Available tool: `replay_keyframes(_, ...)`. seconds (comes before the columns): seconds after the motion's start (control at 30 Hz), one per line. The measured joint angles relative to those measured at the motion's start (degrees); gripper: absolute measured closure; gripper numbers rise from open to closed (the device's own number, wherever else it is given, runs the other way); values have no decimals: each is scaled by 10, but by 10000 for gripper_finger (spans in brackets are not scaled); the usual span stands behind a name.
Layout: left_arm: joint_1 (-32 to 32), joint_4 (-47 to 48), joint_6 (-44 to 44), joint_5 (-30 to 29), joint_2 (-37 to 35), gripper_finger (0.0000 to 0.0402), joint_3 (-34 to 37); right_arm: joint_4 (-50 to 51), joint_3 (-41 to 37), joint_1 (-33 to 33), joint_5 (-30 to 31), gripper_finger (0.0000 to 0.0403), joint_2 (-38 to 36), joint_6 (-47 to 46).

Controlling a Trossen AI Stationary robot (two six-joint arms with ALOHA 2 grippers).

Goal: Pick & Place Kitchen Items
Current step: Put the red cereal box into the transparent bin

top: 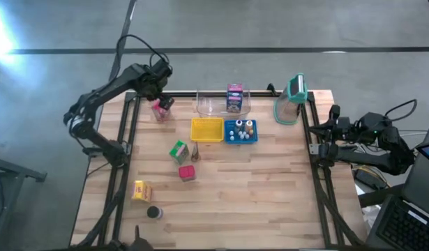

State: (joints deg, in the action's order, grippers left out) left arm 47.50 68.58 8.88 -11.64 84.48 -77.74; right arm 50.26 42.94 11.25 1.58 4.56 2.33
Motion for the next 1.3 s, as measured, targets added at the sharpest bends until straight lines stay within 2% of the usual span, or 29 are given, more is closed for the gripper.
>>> replay_keyframes(0.13, 7, -1, 16, 22, 14, 90, 3, 0, 0, 0, 0, 394, 0, 0)
replay_keyframes(0.77, 19, -13, 56, 28, 93, 94, 12, 0, 0, 0, 0, 394, 0, 0)
replay_keyframes(1.3, 31, -47, 49, 30, 143, 94, 19, 0, 0, 0, 0, 394, 0, 0)
